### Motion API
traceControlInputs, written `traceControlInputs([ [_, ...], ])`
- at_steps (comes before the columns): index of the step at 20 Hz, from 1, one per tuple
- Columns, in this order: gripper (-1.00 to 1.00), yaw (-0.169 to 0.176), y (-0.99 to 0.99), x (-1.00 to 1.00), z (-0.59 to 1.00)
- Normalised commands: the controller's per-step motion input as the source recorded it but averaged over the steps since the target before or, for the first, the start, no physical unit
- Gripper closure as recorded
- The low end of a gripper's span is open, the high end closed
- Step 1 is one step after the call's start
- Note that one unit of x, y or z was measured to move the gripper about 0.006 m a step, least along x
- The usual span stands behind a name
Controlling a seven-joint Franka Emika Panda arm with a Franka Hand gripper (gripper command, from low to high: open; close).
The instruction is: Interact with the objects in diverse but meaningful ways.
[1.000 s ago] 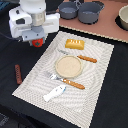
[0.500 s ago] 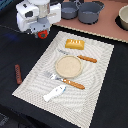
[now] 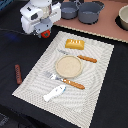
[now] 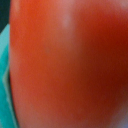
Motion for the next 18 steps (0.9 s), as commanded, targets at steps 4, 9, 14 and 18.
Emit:
traceControlInputs([
  [4,-1.00,0.000,0.25,0.02,0.57],
  [9,-1.00,0.000,0.29,0.28,0.96],
  [14,-1.00,-0.004,0.26,0.81,1.00],
  [18,-1.00,-0.013,0.04,1.00,0.77],
])
